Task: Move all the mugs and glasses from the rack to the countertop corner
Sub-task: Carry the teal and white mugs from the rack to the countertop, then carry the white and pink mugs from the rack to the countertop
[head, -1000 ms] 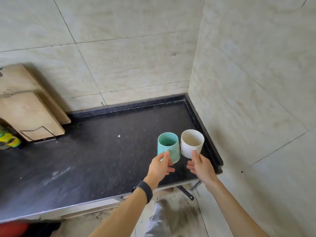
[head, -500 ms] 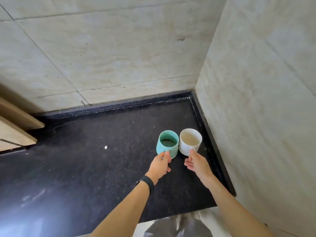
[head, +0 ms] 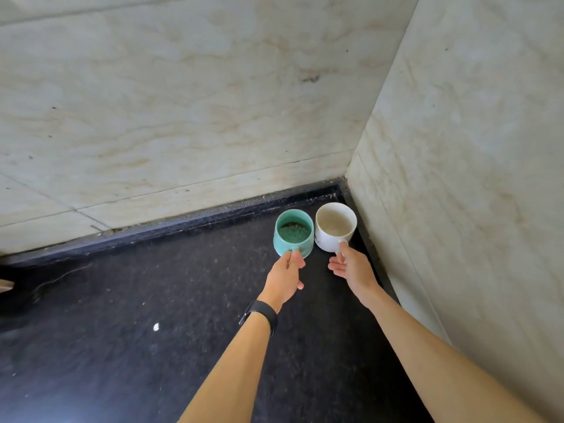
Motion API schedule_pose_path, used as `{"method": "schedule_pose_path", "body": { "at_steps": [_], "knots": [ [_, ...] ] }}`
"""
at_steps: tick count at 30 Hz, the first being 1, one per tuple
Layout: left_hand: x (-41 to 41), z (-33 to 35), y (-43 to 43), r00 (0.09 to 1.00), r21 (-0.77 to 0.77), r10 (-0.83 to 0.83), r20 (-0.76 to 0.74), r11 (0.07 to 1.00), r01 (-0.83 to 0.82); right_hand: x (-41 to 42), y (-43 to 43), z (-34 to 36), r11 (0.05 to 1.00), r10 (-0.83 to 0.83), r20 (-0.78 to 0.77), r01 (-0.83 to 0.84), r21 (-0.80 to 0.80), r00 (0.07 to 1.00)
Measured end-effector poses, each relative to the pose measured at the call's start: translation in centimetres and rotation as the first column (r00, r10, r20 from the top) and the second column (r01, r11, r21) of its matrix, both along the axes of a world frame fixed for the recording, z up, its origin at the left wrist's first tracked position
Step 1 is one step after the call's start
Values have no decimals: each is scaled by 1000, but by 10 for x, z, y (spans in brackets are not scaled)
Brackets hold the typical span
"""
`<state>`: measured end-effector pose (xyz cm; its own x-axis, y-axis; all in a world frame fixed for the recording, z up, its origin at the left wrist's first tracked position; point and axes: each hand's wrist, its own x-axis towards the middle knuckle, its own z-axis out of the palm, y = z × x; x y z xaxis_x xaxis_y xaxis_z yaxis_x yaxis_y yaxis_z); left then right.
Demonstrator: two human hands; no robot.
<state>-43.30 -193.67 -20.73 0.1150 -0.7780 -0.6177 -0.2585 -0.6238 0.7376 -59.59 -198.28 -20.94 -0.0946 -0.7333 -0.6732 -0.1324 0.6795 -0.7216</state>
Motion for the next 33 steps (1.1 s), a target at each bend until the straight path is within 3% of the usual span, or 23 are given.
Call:
{"method": "schedule_pose_path", "body": {
  "at_steps": [15, 20, 24, 28, 33],
  "knots": [
    [14, -6, -53, 995, -13, -95, 37, 995, 96, 19, -64, -6, 997, 19, -1, -19, 70, 1000],
    [6, -6, -53, 995, -22, -27, 99, 999, 30, 21, -61, 3, 991, 113, -74, -107, 77, 991],
    [4, 7, -50, 972, -20, 42, 233, 999, -39, 18, -39, 26, 996, 85, -122, -80, 42, 989],
    [17, 28, -18, 955, -40, -9, 296, 999, 22, 8, 7, 49, 984, 179, -267, -176, 34, 947],
    [52, 55, 73, 907, 16, -64, 416, 998, 63, 16, 73, 82, 898, 418, -353, -439, 21, 837]
  ]
}}
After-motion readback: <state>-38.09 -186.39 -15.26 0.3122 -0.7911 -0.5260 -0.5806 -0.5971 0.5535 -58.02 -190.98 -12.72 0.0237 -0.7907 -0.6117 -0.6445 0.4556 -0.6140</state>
